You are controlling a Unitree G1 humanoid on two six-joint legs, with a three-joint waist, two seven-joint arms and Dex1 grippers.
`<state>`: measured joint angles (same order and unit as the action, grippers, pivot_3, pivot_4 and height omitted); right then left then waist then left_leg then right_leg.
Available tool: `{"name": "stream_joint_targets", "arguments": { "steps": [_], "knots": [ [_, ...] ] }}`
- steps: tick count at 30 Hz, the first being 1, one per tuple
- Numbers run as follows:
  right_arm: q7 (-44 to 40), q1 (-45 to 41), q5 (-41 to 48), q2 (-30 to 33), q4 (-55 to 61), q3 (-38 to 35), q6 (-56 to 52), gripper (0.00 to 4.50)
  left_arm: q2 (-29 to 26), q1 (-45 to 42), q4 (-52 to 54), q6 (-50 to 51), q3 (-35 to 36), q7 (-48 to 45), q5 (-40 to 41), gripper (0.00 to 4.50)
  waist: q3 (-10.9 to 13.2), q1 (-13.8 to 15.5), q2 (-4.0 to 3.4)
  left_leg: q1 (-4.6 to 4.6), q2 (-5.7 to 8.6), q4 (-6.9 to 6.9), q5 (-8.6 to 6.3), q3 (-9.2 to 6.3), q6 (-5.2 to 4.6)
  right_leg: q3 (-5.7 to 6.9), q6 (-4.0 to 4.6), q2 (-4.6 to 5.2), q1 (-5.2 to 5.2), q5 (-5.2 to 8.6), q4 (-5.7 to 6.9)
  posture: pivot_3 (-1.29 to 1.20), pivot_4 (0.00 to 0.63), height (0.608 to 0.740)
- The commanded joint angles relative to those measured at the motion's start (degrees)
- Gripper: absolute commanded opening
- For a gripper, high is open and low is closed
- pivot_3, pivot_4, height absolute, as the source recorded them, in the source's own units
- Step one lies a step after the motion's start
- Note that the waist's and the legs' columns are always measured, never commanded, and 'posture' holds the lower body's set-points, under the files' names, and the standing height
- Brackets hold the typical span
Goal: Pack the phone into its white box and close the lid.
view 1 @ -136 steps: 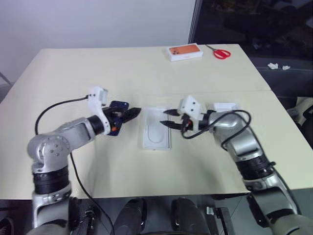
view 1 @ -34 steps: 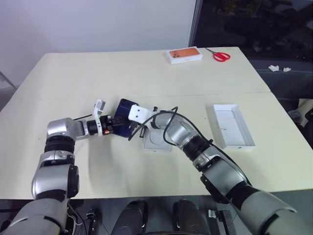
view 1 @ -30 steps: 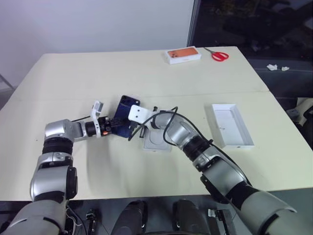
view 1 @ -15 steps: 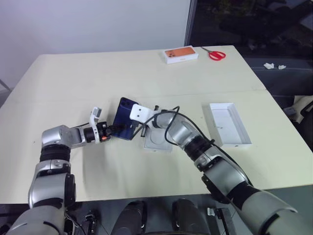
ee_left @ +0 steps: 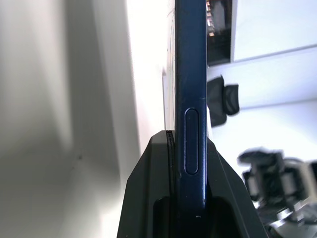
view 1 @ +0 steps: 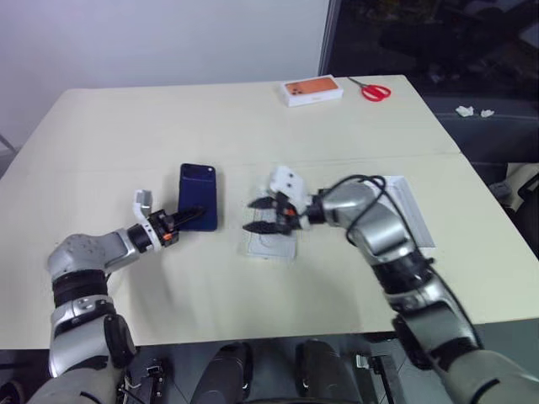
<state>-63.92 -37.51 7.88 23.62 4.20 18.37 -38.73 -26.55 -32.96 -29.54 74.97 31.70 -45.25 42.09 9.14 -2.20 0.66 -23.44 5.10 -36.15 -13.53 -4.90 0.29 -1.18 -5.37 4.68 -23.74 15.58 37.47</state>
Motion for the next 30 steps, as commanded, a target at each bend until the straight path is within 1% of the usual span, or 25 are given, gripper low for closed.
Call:
{"name": "stream_joint_targets", "arguments": {
  "steps": [1,6,11,20,21,23,24,30],
  "knots": [
    [-2.81,3.11,1.3,4.63,7.66,2.34,-0.2,2.84,0.84,0.32,6.49,0.97,2.55,2.02,4.3,0.0,0.01,0.02,0.02,0.0,0.0,0.01,0.0,0.01,0.0,-0.01,0.0,0.01,0.0,0.0,0.0,0.0,0.15,0.74],
    [0.02,5.69,-1.96,7.08,7.35,6.12,1.43,2.84,2.61,1.14,10.67,1.72,2.57,5.31,6.32,0.0,0.03,-0.19,0.05,0.0,-0.06,0.02,0.02,0.02,0.05,-0.01,0.0,-0.01,-0.02,0.0,0.0,0.0,0.15,0.74],
    [3.77,4.35,-3.9,5.98,3.83,6.25,3.65,2.84,2.89,1.2,12.06,2.07,2.26,6.98,7.63,0.0,0.05,0.1,0.09,0.0,-0.05,0.01,0.03,0.02,0.05,-0.01,0.0,0.0,0.0,0.0,-0.01,0.0,0.15,0.74],
    [2.92,4.77,-4.35,6.48,3.39,8.13,5.08,2.84,2.9,1.58,13.37,2.43,1.78,8.49,9.34,0.0,0.08,1.32,0.13,0.0,-0.04,0.0,0.03,0.03,0.05,0.0,0.0,0.0,0.0,0.0,-0.03,0.0,0.15,0.74],
    [2.62,5.03,-4.63,6.84,3.54,8.6,5.71,2.6,2.95,1.67,13.62,2.42,1.66,8.63,9.51,0.0,0.08,1.38,0.14,0.0,-0.04,0.0,0.03,0.03,0.05,0.0,0.0,0.0,0.0,0.0,-0.03,0.0,0.15,0.74],
    [2.42,5.32,-4.67,7.06,3.71,8.92,5.85,1.98,2.99,1.83,13.97,2.49,1.47,9.01,9.75,0.0,0.08,1.46,0.14,0.0,-0.03,-0.01,0.03,0.02,0.05,0.0,0.0,0.01,0.02,0.0,-0.03,0.0,0.15,0.74],
    [2.51,5.31,-5.04,7.1,3.5,9.23,6.18,1.56,2.99,1.91,14.07,2.53,1.42,9.1,9.9,0.0,0.08,1.45,0.15,0.0,-0.03,-0.03,0.03,0.02,0.05,0.0,0.0,0.01,0.03,0.0,-0.04,0.0,0.15,0.74],
    [3.08,5.18,-6.83,6.41,1.96,10.33,7.87,1.56,2.84,2.38,14.96,2.43,0.82,9.02,10.21,0.0,0.08,1.4,0.16,0.02,-0.04,-0.02,0.03,0.01,0.06,0.03,0.01,-0.01,0.06,0.0,-0.07,0.0,0.15,0.74]
  ]
}}
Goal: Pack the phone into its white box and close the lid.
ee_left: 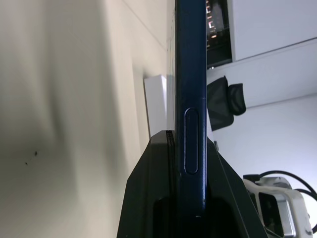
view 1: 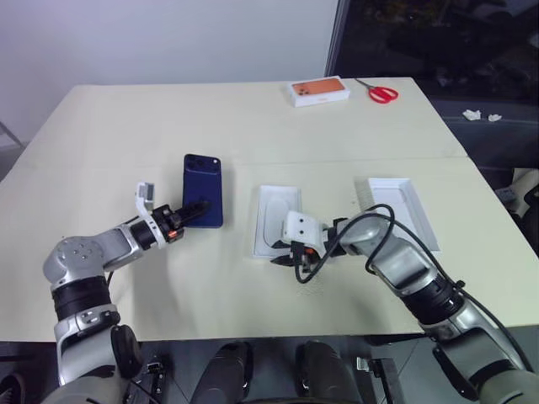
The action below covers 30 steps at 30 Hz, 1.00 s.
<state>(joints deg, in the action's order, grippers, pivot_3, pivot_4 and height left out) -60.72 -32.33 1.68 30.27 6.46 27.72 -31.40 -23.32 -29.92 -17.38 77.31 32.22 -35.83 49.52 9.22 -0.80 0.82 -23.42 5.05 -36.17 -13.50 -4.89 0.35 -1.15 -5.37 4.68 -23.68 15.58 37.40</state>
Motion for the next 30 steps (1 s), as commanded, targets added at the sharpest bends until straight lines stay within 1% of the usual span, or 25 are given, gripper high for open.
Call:
{"name": "stream_joint_targets", "arguments": {
  "steps": [1,3,5,14,21,24,27,28,30],
  "knots": [
    [-0.23,0.05,-0.81,-0.27,-0.37,1.14,0.81,1.56,-0.44,-0.79,2.86,0.16,0.33,-0.37,2.87,0.0,0.0,0.01,0.0,0.0,0.0,0.0,0.0,0.0,0.0,0.0,0.0,0.0,0.0,0.0,0.0,0.0,0.15,0.74],
    [-0.5,0.2,-0.91,-0.33,-0.41,1.3,1.22,1.56,-0.52,-0.96,2.9,0.24,0.32,-0.3,2.98,0.0,0.0,0.03,0.0,0.0,0.0,-0.01,0.0,0.0,0.0,0.0,0.0,0.0,0.01,0.0,0.0,0.0,0.15,0.74],
    [-0.19,0.19,-1.49,-0.42,-0.61,1.5,1.57,1.02,-0.57,-1.04,2.94,0.11,0.18,-0.22,3.18,0.0,-0.01,0.0,0.01,0.0,0.0,-0.01,0.0,0.0,0.0,0.01,0.0,0.0,0.01,0.0,0.0,0.0,0.15,0.74],
    [0.26,0.68,-1.88,-2.05,-0.02,2.27,-0.07,1.02,-0.6,-1.48,3.02,0.07,0.0,0.09,3.97,0.0,-0.03,-0.23,0.05,0.05,-0.03,0.01,0.01,0.0,0.02,0.01,0.0,-0.02,0.03,0.0,0.01,0.0,0.15,0.74],
    [4.75,-1.06,-3.26,-10.27,-2.13,3.78,-2.61,1.02,-1.01,-3.09,2.12,0.18,0.8,0.73,4.8,0.0,-0.06,-0.61,0.1,0.08,-0.12,0.04,0.05,0.0,0.08,-0.01,0.0,-0.12,0.01,0.0,0.04,0.0,0.15,0.74],
    [5.27,-1.55,-3.67,-12.15,-3.18,4.33,-2.81,1.02,-1.03,-3.45,2.09,0.3,0.87,1.13,5.21,0.0,-0.06,-0.71,0.1,0.08,-0.12,0.05,0.06,0.0,0.1,-0.01,0.0,-0.13,-0.01,0.0,0.05,0.0,0.15,0.74],
    [3.0,-1.97,-0.97,-12.48,-4.0,2.55,-4.0,1.96,-0.82,-3.66,2.8,1.17,0.98,2.16,6.16,0.0,-0.06,-0.65,0.1,0.08,-0.11,0.06,0.06,0.0,0.1,-0.01,0.0,-0.12,-0.01,0.0,0.05,0.0,0.15,0.74],
    [2.87,-2.1,-0.98,-12.1,-3.7,2.38,-3.98,2.38,-0.61,-3.49,3.31,1.54,0.92,2.52,6.5,0.0,-0.06,-0.58,0.1,0.08,-0.11,0.06,0.06,0.0,0.1,-0.01,0.0,-0.12,0.0,0.0,0.05,0.0,0.15,0.74],
    [2.49,-2.33,-1.09,-11.06,-2.58,2.16,-3.35,3.48,0.05,-3.11,4.28,2.31,0.89,3.22,7.13,0.0,-0.05,-0.37,0.1,0.07,-0.1,0.05,0.05,0.0,0.1,-0.01,0.0,-0.12,-0.01,0.0,0.05,0.0,0.15,0.74]
  ]
}}
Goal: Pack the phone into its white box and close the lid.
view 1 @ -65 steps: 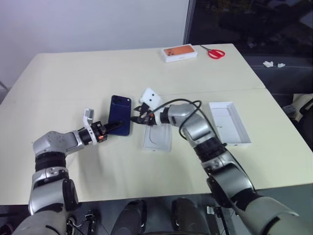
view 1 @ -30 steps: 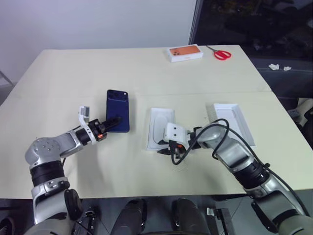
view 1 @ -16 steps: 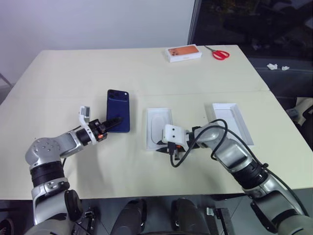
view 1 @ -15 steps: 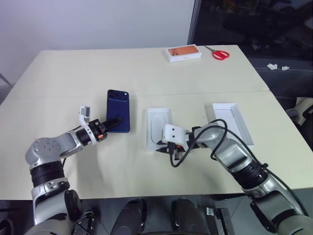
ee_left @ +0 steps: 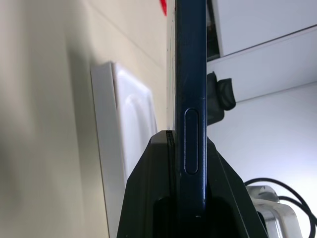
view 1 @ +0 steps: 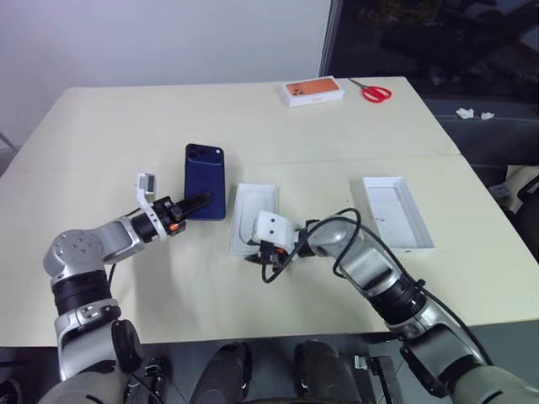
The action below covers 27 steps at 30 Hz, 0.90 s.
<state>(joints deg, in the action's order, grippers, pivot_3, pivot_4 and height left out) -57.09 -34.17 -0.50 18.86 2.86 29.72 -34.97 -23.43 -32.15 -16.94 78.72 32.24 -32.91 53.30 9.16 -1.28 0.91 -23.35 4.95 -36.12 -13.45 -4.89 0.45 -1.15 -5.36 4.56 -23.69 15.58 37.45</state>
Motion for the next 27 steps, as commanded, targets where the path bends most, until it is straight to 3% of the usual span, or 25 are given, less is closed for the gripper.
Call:
{"name": "stream_joint_targets", "arguments": {
  "steps": [1,12,19,21,22,27],
  "knots": [
    [-1.64,-0.65,1.39,1.03,1.88,-0.17,0.52,3.95,0.68,-0.65,4.46,1.48,0.93,0.79,3.8,0.0,0.01,0.21,0.0,-0.01,0.01,0.0,0.0,0.0,0.0,0.0,0.0,0.0,-0.01,0.0,0.0,0.0,0.15,0.74],
    [-9.06,-2.53,14.01,14.31,7.48,-15.86,-6.05,3.95,7.17,-0.49,9.74,4.79,-1.42,7.28,4.94,0.0,0.15,0.64,0.19,-0.05,0.1,-0.04,-0.04,-0.03,-0.06,0.06,0.0,0.12,0.07,0.0,-0.1,0.0,0.15,0.74],
    [-6.69,-1.98,12.46,17.15,3.54,-16.65,-3.01,3.95,11.33,0.54,12.35,4.94,-5.66,10.4,3.42,0.0,0.17,0.44,0.21,-0.06,0.08,-0.01,-0.03,0.0,-0.06,0.02,0.0,0.11,0.04,0.0,-0.1,0.0,0.15,0.74],
    [-5.86,-1.95,12.63,16.77,3.83,-16.78,-3.17,4.01,11.59,0.15,12.11,4.95,-6.03,11.13,3.48,0.99,0.17,0.46,0.21,-0.06,0.06,0.0,-0.03,0.01,-0.05,0.02,0.0,0.1,0.03,0.0,-0.1,0.0,0.15,0.74],
    [-5.62,-1.95,12.75,16.65,3.87,-16.82,-3.14,4.01,11.72,-0.12,11.82,4.97,-5.78,11.38,3.73,1.26,0.17,0.5,0.21,-0.05,0.07,-0.01,-0.03,0.0,-0.05,0.03,0.0,0.1,0.04,0.0,-0.1,0.0,0.15,0.74],
    [-4.75,-1.94,11.95,16.94,2.22,-16.38,-1.5,4.01,11.25,-0.81,11.81,4.91,-5.68,11.89,4.11,3.77,0.17,0.66,0.22,-0.06,0.09,-0.03,-0.02,0.0,-0.05,0.03,0.0,0.11,0.06,0.0,-0.11,0.0,0.15,0.74]
  ]
}}
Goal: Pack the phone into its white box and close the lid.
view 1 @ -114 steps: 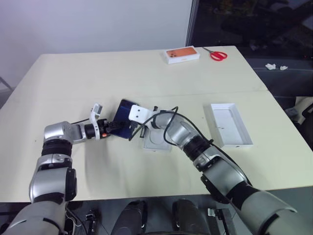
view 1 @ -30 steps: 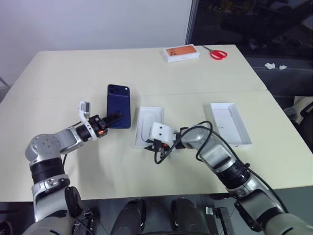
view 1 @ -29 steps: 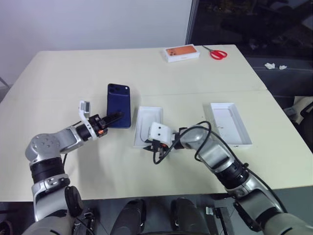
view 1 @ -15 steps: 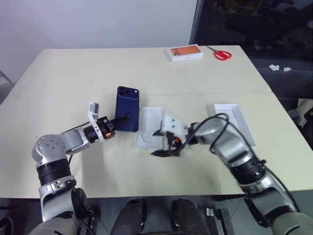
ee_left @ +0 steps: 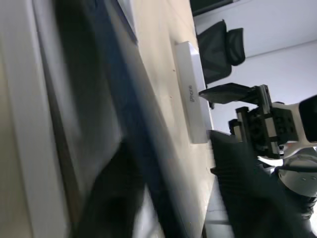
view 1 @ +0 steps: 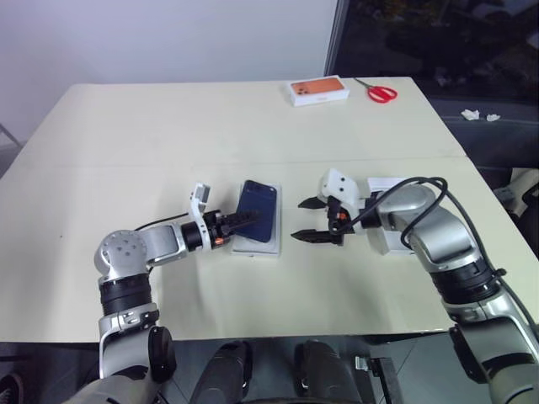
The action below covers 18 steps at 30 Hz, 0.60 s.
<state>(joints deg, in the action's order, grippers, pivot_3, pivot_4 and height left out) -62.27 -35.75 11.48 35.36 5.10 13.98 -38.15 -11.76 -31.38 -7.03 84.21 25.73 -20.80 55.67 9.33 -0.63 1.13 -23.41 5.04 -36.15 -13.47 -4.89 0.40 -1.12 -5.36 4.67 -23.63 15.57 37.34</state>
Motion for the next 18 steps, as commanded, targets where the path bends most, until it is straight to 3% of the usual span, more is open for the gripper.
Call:
{"name": "stream_joint_targets", "arguments": {
  "steps": [1,9,18],
  "knots": [
    [0.47,-0.39,-0.06,0.5,-0.21,-0.64,1.87,4.01,-0.59,-1.68,1.91,-0.16,0.83,-0.23,2.0,4.31,0.0,0.02,0.0,0.0,0.0,-0.01,0.0,0.0,0.0,0.01,0.0,0.0,0.01,0.0,0.0,0.0,0.15,0.74],
    [1.12,-1.25,-0.51,-0.1,-1.94,0.06,3.48,4.01,-2.52,-1.98,5.98,2.89,-0.36,-0.65,4.06,4.44,0.0,-0.01,0.0,0.0,0.0,-0.01,0.01,-0.01,0.01,0.01,0.0,0.0,0.02,0.0,0.0,0.0,0.15,0.74],
    [1.96,-2.52,-1.52,-1.23,-4.75,0.58,5.34,4.01,-9.26,-1.78,9.52,0.96,-1.21,-2.14,2.6,4.44,0.01,-0.09,0.0,0.01,0.0,-0.01,0.03,0.0,0.05,0.0,0.0,0.0,0.02,0.0,-0.01,0.0,0.15,0.74]
  ]
}}
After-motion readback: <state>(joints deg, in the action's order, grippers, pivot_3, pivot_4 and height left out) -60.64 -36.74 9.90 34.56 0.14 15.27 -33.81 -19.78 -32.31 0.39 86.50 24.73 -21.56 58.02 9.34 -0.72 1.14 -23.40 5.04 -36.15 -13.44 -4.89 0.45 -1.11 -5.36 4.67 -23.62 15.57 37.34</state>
